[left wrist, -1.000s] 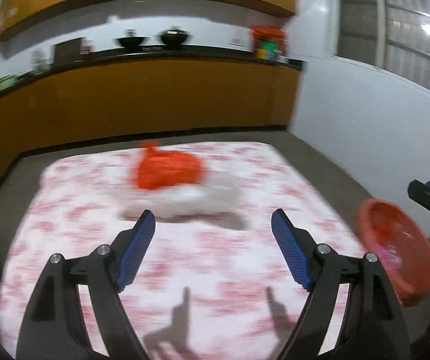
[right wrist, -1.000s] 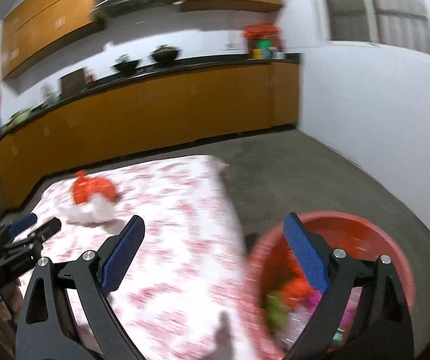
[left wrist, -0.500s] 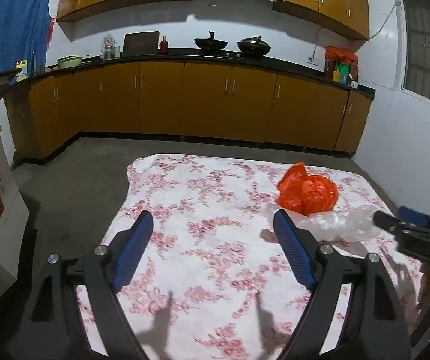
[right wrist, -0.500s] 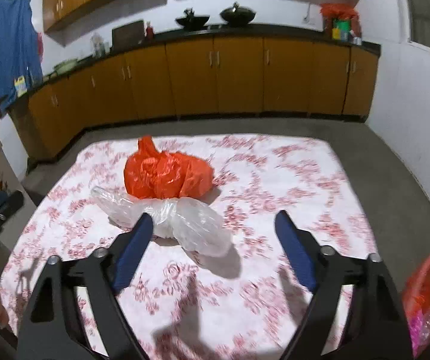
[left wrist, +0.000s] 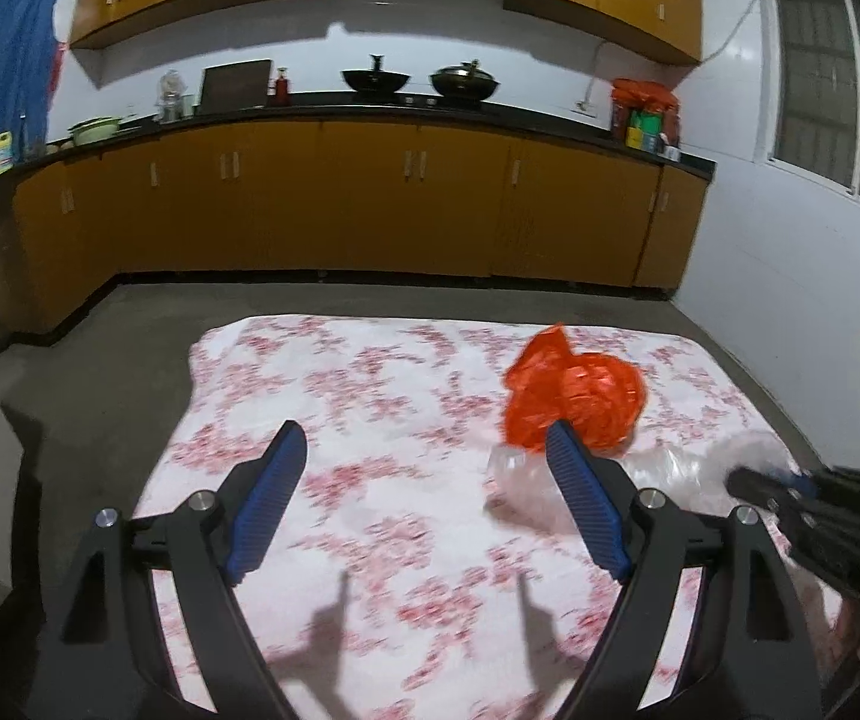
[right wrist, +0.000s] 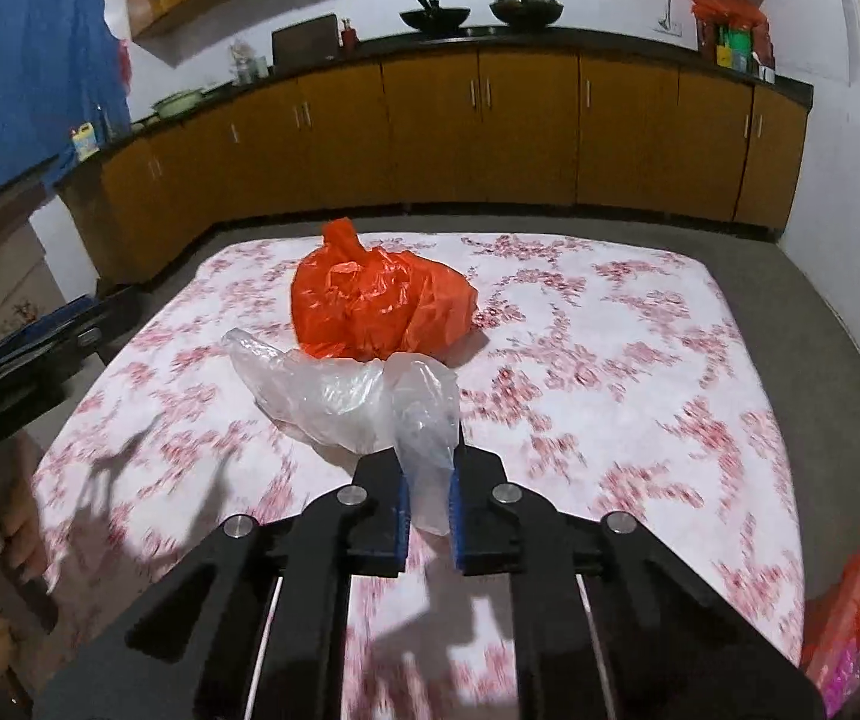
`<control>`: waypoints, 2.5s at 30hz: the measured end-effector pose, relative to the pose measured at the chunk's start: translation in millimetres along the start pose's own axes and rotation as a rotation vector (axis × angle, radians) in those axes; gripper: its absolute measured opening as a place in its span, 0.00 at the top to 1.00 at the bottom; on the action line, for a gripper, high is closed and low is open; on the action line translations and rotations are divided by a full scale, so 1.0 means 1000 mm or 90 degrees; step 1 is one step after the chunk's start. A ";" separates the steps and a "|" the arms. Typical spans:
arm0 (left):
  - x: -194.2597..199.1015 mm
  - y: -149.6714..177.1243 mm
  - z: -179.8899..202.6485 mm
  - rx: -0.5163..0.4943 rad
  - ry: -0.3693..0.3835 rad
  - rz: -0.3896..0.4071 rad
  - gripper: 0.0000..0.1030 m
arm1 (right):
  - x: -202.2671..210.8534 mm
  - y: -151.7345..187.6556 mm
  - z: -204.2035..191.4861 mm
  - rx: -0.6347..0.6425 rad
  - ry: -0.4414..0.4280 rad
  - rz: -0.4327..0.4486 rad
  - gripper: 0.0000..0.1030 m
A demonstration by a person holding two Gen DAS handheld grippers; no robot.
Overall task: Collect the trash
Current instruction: 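Move both tools back to the table and grasp the clear bag with the right tool, then grasp the red bag with the left tool while the right tool lifts the clear bag, then carry the red bag and clear bag over the orange basket with both tools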
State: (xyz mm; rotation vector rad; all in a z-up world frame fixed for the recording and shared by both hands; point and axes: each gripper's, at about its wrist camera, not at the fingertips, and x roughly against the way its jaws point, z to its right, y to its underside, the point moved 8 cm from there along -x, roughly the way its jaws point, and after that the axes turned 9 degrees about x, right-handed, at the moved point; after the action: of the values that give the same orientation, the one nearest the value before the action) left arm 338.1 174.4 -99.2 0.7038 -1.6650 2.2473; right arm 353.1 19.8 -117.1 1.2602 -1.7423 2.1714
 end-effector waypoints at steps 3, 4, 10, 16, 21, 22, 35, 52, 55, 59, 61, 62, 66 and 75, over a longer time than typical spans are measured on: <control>-0.015 -0.001 0.017 -0.010 0.019 -0.015 0.21 | 0.022 0.011 0.015 0.008 0.044 0.011 0.90; -0.022 -0.001 0.025 -0.017 0.025 -0.021 0.18 | 0.027 0.013 0.022 0.008 0.062 0.013 0.90; -0.061 -0.007 0.060 -0.040 0.040 -0.042 0.09 | 0.054 0.029 0.079 -0.040 0.167 0.012 0.90; -0.100 -0.008 0.090 -0.070 0.043 -0.066 0.04 | 0.060 0.046 0.109 -0.083 0.188 0.005 0.90; -0.140 0.004 0.095 -0.101 0.020 -0.137 0.04 | 0.057 0.053 0.116 -0.097 0.182 0.002 0.90; -0.143 0.007 0.095 -0.099 0.031 -0.148 0.04 | 0.057 0.053 0.117 -0.100 0.180 0.003 0.90; -0.135 0.033 0.121 -0.164 0.107 -0.186 0.62 | 0.070 0.051 0.112 -0.102 0.184 0.023 0.90; 0.008 0.003 0.145 -0.118 0.092 -0.076 0.63 | 0.180 0.045 0.125 -0.149 0.308 0.104 0.90; 0.034 0.005 0.162 -0.115 0.118 -0.069 0.63 | 0.203 0.051 0.130 -0.157 0.341 0.117 0.90; 0.063 0.010 0.185 -0.117 0.151 -0.066 0.63 | 0.228 0.063 0.136 -0.163 0.386 0.123 0.90; 0.076 0.014 0.201 -0.122 0.171 -0.064 0.63 | 0.237 0.069 0.140 -0.167 0.407 0.123 0.90; 0.081 0.016 0.207 -0.125 0.179 -0.063 0.63 | 0.243 0.073 0.143 -0.171 0.416 0.124 0.90; 0.099 0.026 0.235 -0.137 0.211 -0.065 0.63 | 0.257 0.086 0.154 -0.192 0.445 0.125 0.90; 0.118 0.053 0.280 -0.177 0.250 -0.068 0.63 | 0.285 0.115 0.175 -0.236 0.498 0.120 0.90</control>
State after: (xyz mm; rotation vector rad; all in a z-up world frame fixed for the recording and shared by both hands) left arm 276.3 -116.9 -17.6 0.2563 -1.6480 1.8782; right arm 199.1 -284.3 -23.0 0.1184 -1.7937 1.8904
